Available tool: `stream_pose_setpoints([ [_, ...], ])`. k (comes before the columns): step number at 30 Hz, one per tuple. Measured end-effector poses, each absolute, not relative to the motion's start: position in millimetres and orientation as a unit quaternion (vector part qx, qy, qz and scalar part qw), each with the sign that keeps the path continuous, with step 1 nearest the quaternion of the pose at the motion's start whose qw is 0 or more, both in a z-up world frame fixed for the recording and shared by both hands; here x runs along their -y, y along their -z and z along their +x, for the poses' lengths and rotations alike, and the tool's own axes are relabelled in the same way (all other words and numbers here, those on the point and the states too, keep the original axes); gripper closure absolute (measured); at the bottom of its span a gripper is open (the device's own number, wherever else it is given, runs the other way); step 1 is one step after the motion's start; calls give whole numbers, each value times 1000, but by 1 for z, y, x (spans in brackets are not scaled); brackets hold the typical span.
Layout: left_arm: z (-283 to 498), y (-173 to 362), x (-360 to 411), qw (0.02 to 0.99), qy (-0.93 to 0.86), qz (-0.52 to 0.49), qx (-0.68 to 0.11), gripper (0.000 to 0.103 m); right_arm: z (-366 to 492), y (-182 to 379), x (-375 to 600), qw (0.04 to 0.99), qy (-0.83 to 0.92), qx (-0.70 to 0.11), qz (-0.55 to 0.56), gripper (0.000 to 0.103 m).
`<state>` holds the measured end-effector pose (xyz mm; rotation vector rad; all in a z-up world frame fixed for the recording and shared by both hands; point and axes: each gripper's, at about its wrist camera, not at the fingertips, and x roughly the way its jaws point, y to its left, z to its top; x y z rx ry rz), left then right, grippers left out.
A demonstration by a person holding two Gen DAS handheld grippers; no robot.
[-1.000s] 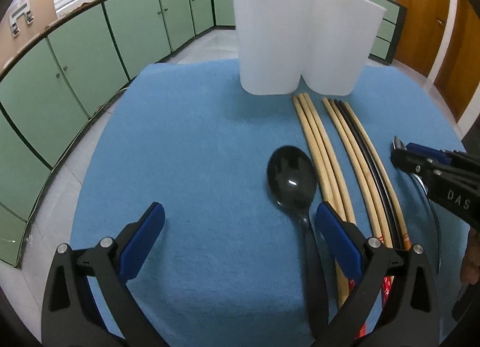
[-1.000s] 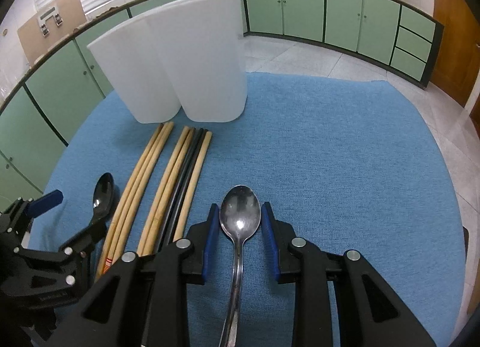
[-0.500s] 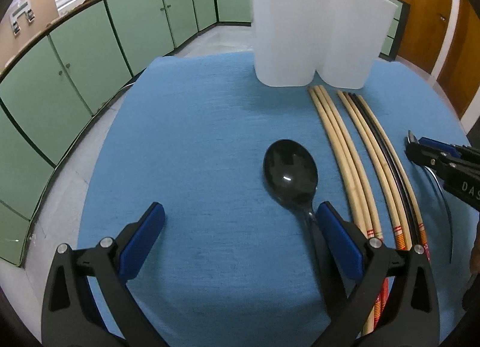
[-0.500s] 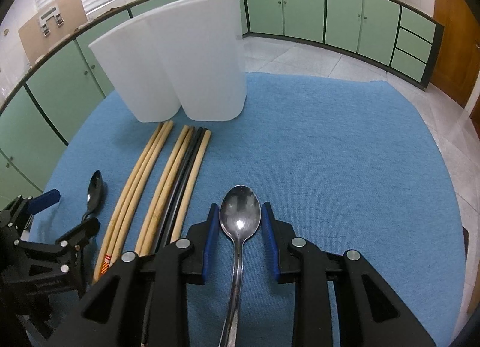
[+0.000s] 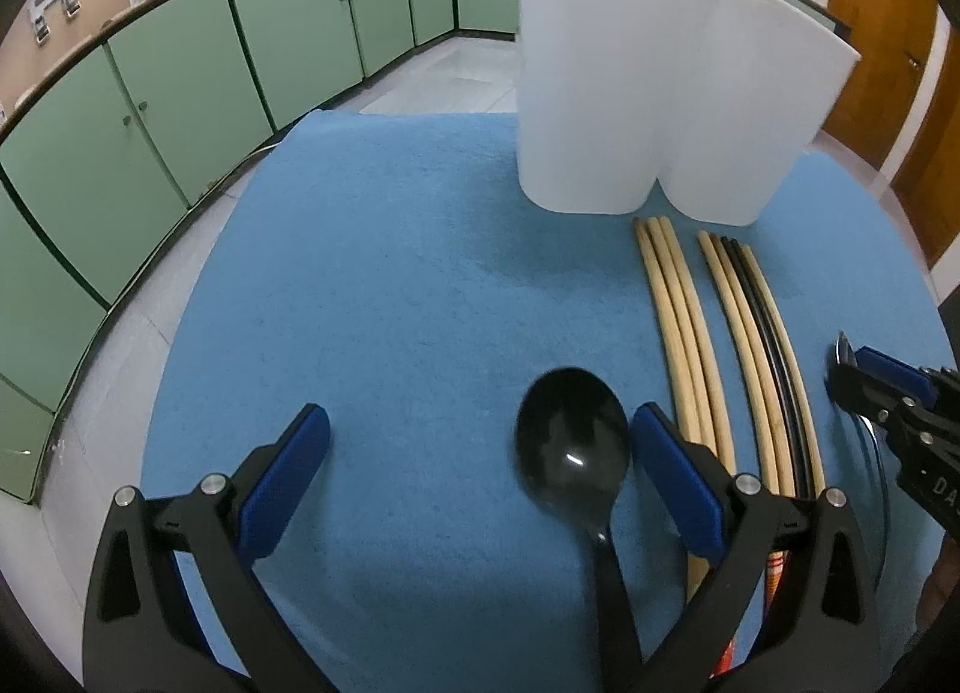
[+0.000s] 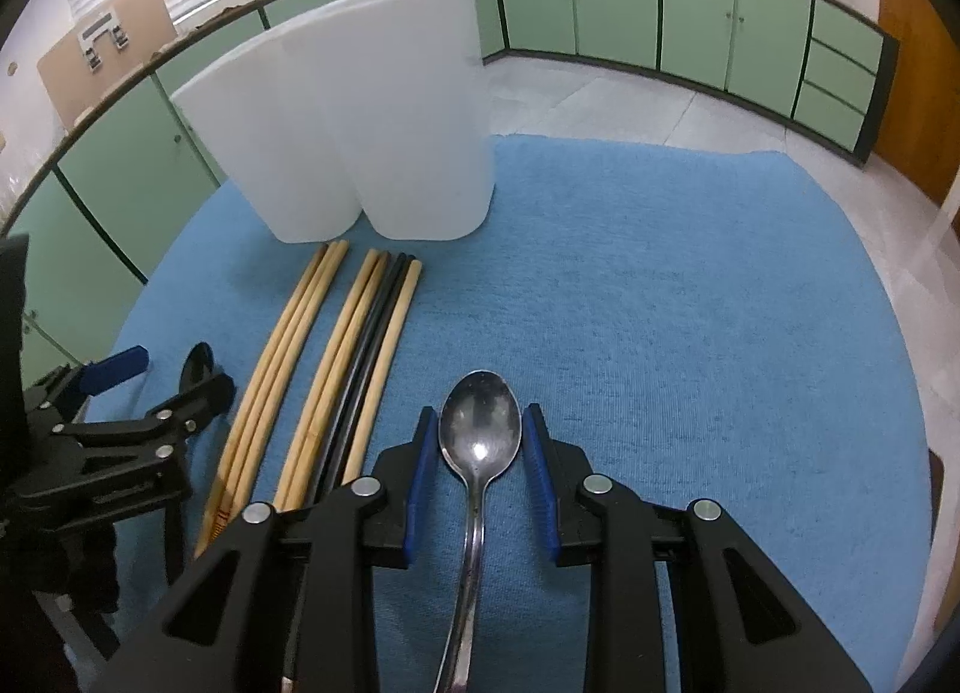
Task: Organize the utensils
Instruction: 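Lift both spoons and drop them into the white utensil holder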
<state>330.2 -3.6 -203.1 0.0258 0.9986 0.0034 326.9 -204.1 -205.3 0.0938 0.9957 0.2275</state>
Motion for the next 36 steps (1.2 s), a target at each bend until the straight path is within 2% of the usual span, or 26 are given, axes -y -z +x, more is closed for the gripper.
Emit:
stream_pose_setpoints([
  [3,330,200,3,879,9,4,-477,35,333,204,207,868,-109,-482,49,74],
  [4,329,200,6,879,14,6,-477,38,334,205,205,868,-108,-483,44,74],
  [8,325,197,17,878,44,-1,-477,68,339,204,198,866,-100,-489,22,75],
  [15,307,186,35,892,79,-9,-445,68,327,195,202,882,-100,-459,32,75],
  [22,272,142,33,936,98,-7,-338,69,295,153,218,932,-104,-346,38,75],
  [30,258,96,41,967,95,31,-233,69,301,113,228,953,-108,-276,63,75],
  [36,264,57,37,979,101,16,-177,69,305,71,233,962,-129,-228,76,75],
])
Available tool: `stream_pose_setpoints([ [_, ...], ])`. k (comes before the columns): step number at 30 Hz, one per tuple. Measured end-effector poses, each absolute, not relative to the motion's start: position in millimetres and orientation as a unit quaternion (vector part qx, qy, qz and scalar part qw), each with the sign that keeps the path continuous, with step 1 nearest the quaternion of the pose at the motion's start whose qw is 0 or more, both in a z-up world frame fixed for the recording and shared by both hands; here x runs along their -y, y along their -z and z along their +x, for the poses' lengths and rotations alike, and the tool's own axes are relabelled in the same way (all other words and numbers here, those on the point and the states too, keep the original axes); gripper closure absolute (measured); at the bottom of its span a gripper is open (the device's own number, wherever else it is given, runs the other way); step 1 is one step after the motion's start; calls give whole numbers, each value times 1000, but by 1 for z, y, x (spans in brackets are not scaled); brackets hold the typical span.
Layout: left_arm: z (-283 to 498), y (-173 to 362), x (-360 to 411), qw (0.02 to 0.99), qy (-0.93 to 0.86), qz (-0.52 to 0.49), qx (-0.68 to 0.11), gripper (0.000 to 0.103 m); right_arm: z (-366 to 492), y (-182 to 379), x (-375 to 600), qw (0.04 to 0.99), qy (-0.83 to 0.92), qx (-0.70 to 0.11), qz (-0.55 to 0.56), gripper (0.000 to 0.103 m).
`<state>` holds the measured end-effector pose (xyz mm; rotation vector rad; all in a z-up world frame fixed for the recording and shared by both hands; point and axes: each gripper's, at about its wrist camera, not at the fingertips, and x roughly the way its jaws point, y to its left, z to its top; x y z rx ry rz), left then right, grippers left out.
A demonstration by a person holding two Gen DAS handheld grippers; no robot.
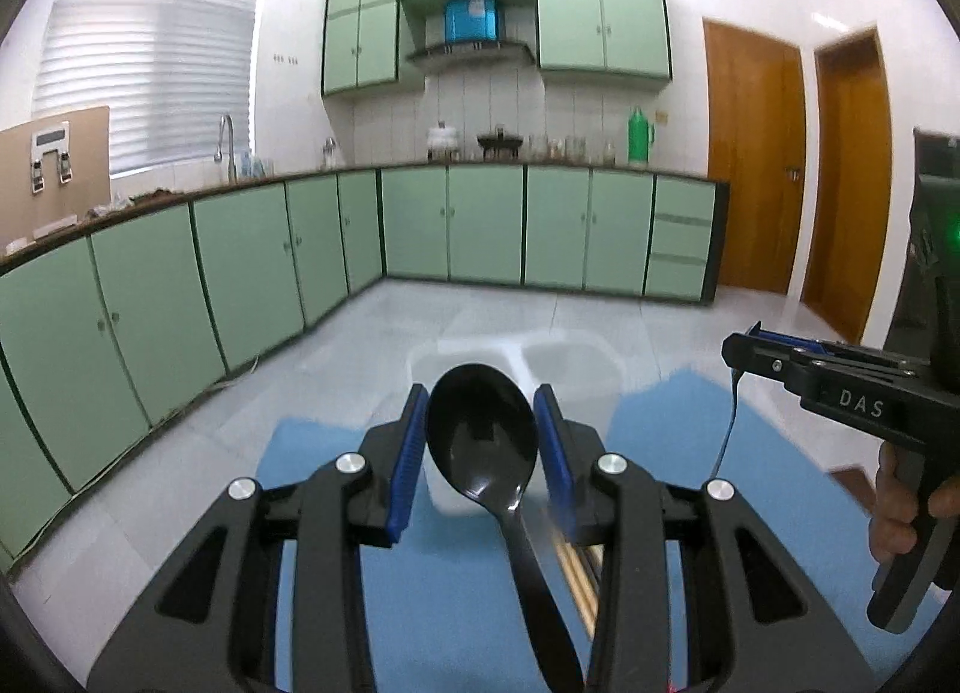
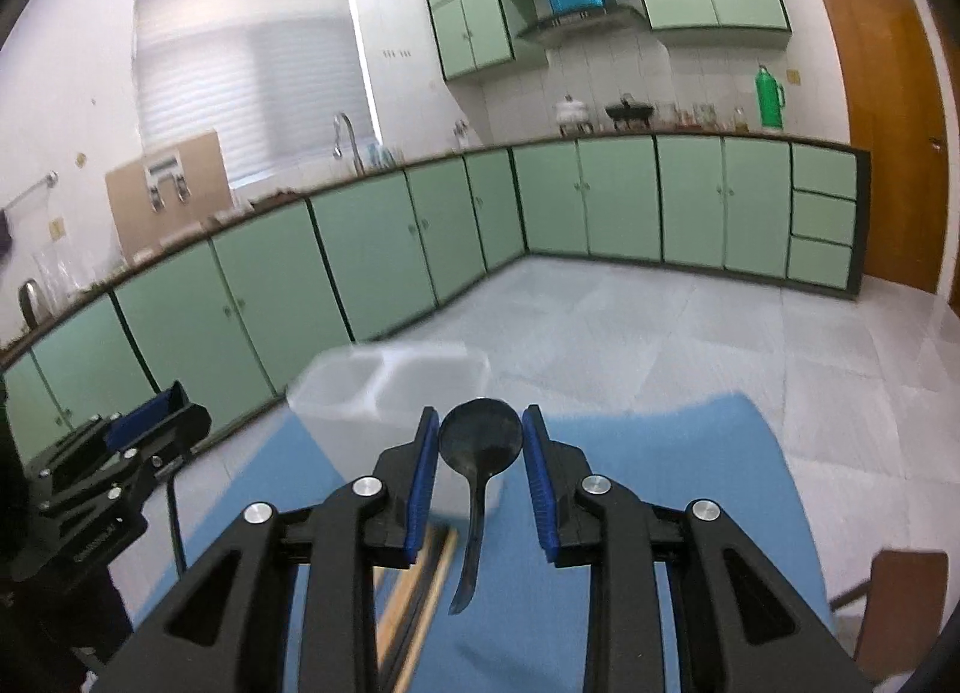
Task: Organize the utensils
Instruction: 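Lift both spoons and drop them into the white utensil holder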
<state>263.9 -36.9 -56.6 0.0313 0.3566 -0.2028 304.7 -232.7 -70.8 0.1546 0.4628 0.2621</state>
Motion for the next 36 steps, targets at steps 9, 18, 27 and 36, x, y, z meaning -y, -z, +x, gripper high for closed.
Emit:
stream_pose_setpoints([
  [9,322,-2,37,986,115,-46,-114,68,341,-5,238,965,-176,-173,87,75],
  [18,399,-3,56,992,88,-30,-90,68,404,-5,221,967,-159,-183,72,75],
  [27,438,48,51,985,85,-32,-147,67,431,50,206,956,-153,-241,61,75],
  [36,409,57,29,983,83,-20,-164,47,412,66,220,954,-140,-254,73,61],
])
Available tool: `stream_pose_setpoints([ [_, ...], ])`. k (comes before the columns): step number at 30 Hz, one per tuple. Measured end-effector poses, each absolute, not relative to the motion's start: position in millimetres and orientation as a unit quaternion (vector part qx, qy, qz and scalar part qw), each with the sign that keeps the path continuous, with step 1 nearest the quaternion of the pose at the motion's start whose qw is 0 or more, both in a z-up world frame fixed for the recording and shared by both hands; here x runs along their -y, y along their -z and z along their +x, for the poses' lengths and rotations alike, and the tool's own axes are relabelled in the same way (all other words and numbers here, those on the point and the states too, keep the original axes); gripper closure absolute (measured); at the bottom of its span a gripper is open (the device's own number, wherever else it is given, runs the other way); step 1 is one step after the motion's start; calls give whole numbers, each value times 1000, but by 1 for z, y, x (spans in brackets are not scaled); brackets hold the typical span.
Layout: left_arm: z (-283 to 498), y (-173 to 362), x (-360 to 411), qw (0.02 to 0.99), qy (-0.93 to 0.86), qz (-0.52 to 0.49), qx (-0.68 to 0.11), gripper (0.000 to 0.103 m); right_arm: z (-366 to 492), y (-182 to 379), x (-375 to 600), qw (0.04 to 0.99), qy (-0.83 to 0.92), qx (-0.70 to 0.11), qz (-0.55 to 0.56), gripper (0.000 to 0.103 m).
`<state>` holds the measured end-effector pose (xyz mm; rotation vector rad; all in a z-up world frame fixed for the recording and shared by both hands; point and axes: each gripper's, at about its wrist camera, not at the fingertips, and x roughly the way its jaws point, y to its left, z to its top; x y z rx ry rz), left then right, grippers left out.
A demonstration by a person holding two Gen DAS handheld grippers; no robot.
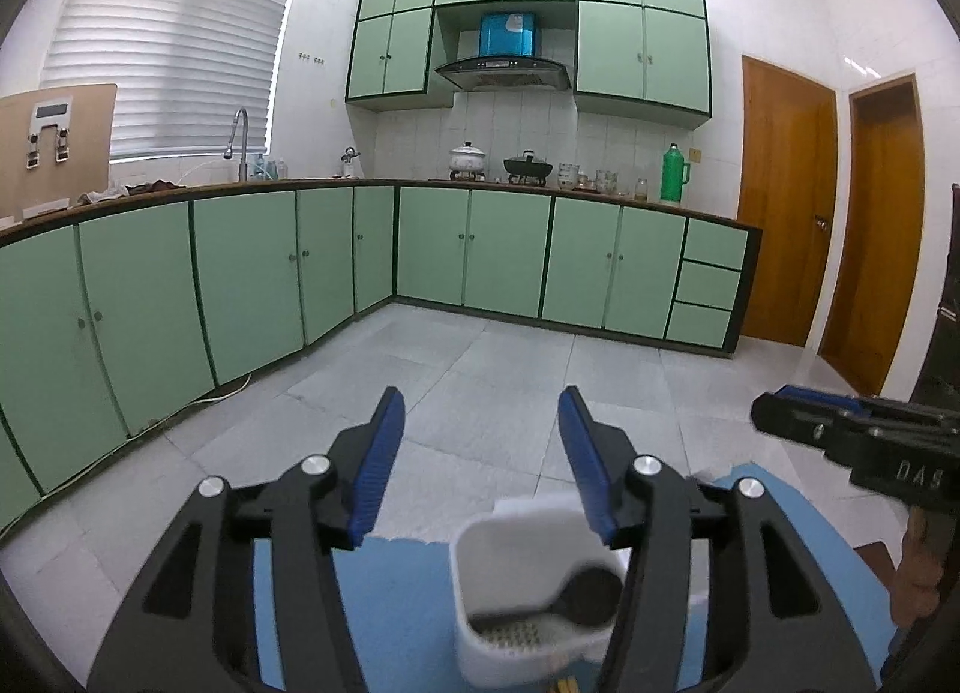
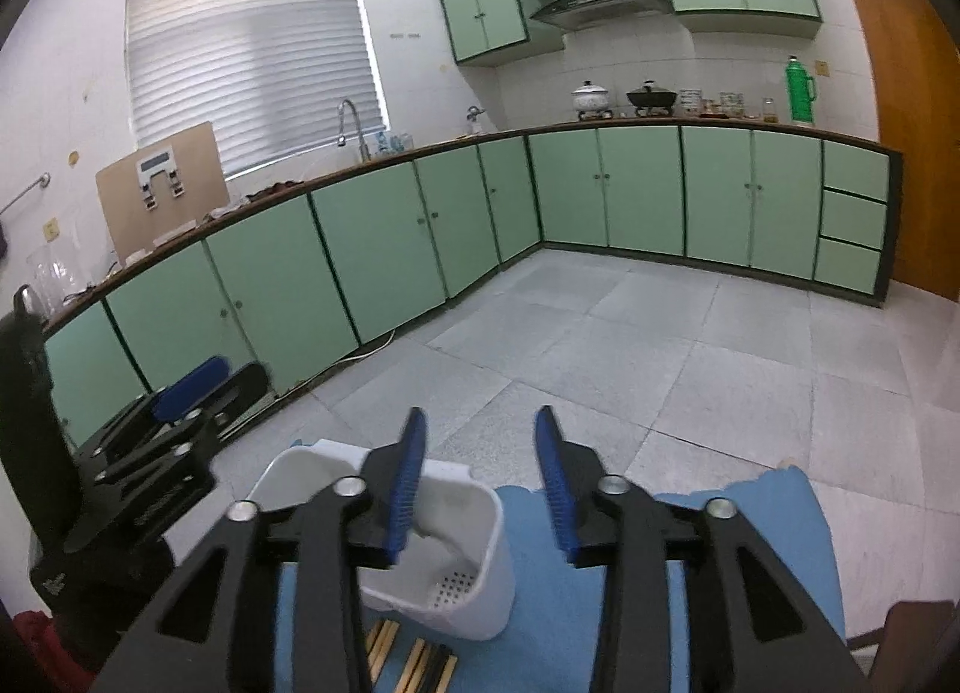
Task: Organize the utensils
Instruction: 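Lift both spoons and drop them into the white utensil holder, then open both tools and withdraw them from the holder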
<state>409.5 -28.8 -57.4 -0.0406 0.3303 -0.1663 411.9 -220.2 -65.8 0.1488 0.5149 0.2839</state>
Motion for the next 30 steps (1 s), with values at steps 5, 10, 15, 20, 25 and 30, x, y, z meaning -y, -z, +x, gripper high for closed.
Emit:
stream_pose_setpoints([
  [5,372,59,22,978,83,-11,-189,34,373,69,237,955,-121,-253,92,31],
  [10,315,84,19,967,92,5,-237,25,316,95,246,950,-95,-278,106,18],
  [15,259,125,20,949,102,22,-298,21,265,133,244,936,-77,-326,106,17],
  [20,214,167,17,930,96,42,-352,20,217,170,228,918,-76,-378,93,17],
  [25,193,193,7,913,86,53,-396,20,189,196,208,905,-84,-413,61,17],
  [30,181,202,-1,904,75,56,-417,19,183,207,189,895,-93,-435,47,17],
])
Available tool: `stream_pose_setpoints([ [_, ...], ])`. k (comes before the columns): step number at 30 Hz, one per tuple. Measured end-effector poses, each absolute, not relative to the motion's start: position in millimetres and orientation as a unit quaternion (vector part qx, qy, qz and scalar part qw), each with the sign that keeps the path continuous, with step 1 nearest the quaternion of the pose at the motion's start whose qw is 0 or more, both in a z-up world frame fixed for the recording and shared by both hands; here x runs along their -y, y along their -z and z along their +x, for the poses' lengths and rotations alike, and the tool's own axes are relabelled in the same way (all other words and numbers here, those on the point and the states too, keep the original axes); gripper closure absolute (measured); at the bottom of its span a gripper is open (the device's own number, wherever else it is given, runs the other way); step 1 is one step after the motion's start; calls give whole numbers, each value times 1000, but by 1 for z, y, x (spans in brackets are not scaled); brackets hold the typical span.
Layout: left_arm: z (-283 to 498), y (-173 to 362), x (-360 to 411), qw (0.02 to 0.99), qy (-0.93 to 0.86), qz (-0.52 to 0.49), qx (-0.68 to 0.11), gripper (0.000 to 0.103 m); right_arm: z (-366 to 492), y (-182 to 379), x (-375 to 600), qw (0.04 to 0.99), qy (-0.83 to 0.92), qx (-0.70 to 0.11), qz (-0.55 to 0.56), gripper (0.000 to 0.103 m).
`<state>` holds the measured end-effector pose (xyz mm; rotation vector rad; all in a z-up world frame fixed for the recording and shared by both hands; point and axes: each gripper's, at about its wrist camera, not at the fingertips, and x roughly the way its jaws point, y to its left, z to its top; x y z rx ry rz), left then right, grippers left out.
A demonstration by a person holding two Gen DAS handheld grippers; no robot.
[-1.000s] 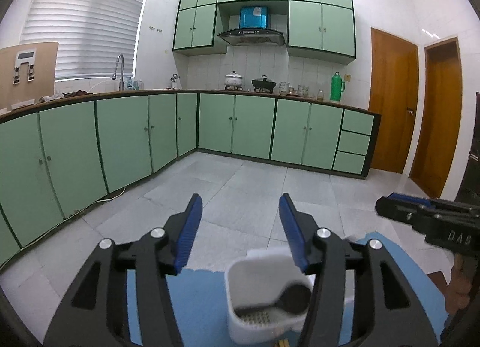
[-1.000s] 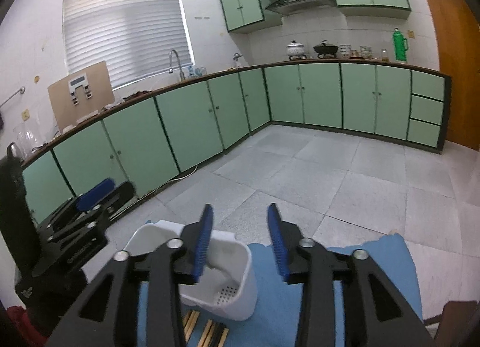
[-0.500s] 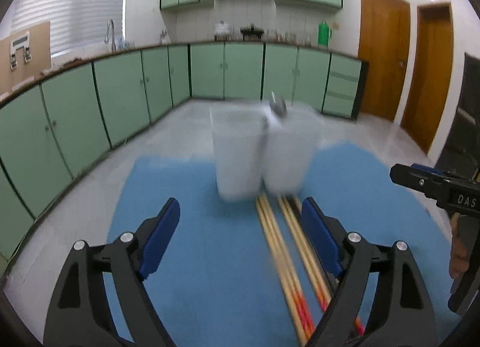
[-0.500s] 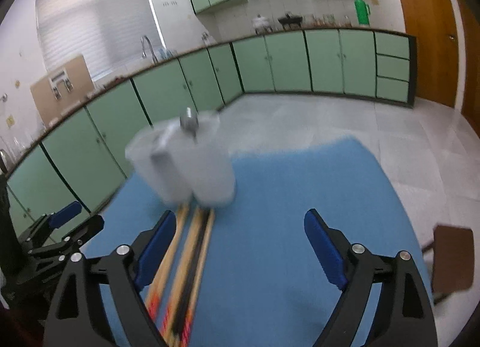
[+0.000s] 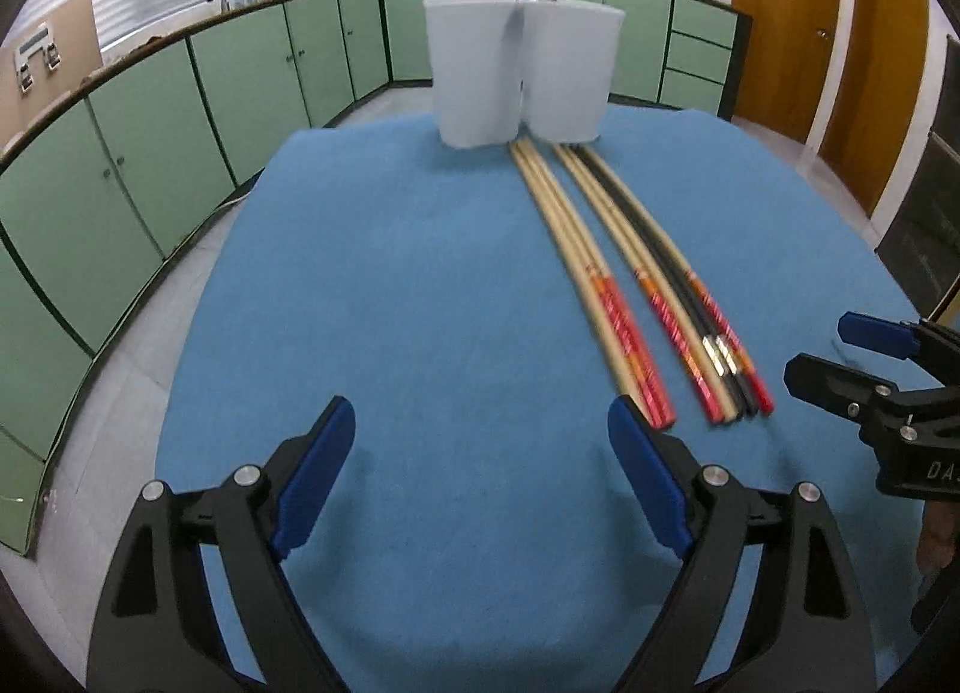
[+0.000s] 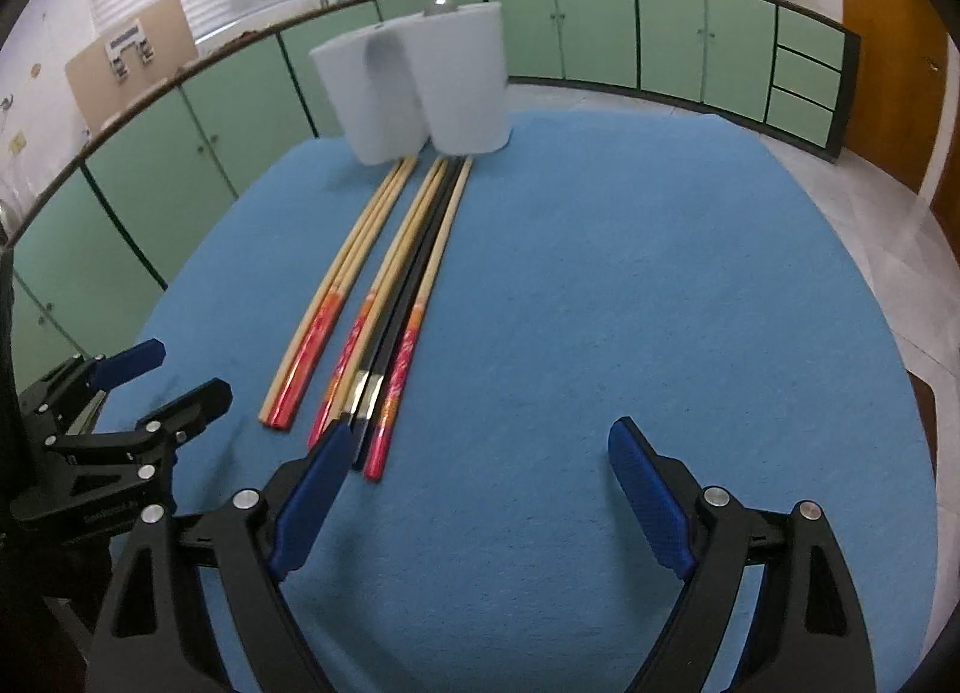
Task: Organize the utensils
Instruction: 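Open both tools and withdraw them from the holder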
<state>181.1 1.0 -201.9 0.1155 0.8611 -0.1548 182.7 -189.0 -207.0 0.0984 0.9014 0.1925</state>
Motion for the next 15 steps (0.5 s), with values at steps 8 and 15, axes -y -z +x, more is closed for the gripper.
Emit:
stream_pose_setpoints([
  [8,178,209,-6,901,63,51,-426,17,184,216,175,896,-69,-439,-7,17],
  [15,180,208,-3,901,55,52,-428,17,181,215,192,897,-52,-439,14,17],
])
